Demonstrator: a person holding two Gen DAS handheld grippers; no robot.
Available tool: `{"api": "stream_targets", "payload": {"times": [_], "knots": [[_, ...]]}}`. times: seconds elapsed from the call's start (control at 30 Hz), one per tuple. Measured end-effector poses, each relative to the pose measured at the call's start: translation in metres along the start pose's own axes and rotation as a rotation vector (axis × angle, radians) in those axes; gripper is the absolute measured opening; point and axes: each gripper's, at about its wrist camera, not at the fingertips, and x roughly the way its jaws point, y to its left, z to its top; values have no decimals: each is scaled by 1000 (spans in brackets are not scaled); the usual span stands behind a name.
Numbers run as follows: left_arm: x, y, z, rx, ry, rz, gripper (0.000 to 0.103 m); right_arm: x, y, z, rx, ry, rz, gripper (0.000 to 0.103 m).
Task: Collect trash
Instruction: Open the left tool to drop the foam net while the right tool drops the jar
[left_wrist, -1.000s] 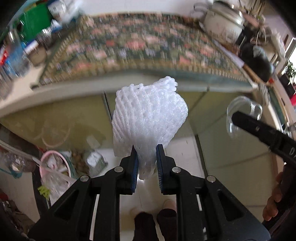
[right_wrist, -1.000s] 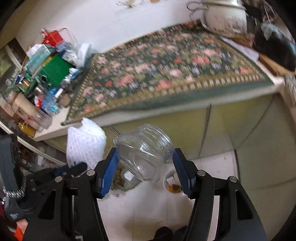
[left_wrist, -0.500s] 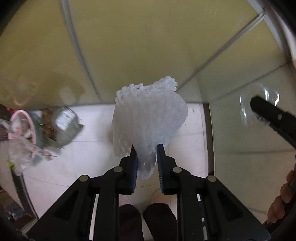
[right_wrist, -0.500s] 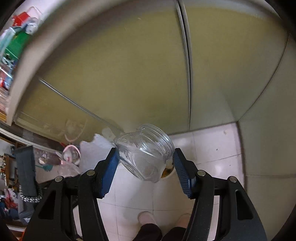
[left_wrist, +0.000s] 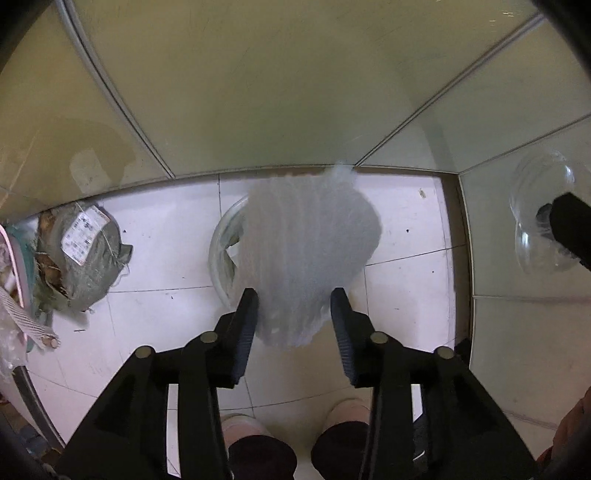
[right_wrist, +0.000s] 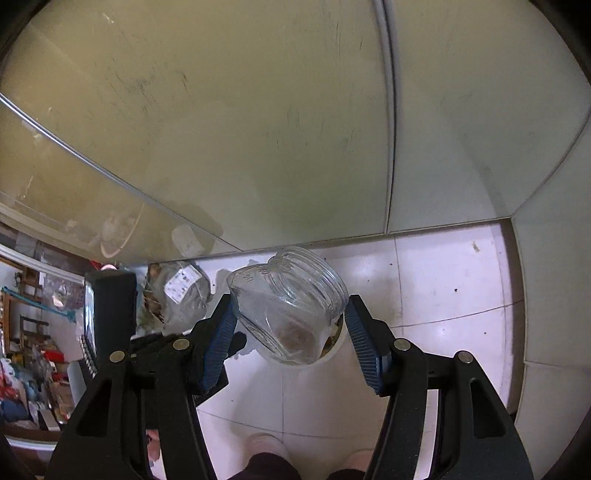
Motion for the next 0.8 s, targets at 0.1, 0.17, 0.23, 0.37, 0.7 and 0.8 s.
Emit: {"api": "stream_targets", "payload": {"times": [0.1, 0.17, 0.23, 0.37, 0.7, 0.8], "knots": [[6, 9, -1, -19, -10, -11, 50, 12, -2, 0, -4, 6, 7, 57], [3, 13, -3, -26, -22, -3, 52, 19, -1, 1, -7, 12, 16, 57], [-1, 18, -6, -37, -33, 8, 52, 23, 3, 2, -13, 23, 22, 57], [-14, 30, -12, -60, -54, 34, 52, 34, 12, 2, -32, 44, 34, 57], [-99, 35, -11, -95, -154, 52, 52, 23, 31, 11, -71, 100, 57, 63], [-136, 23, -9, -96, -181, 53, 52, -2, 38, 14, -81, 102, 57, 63]]}}
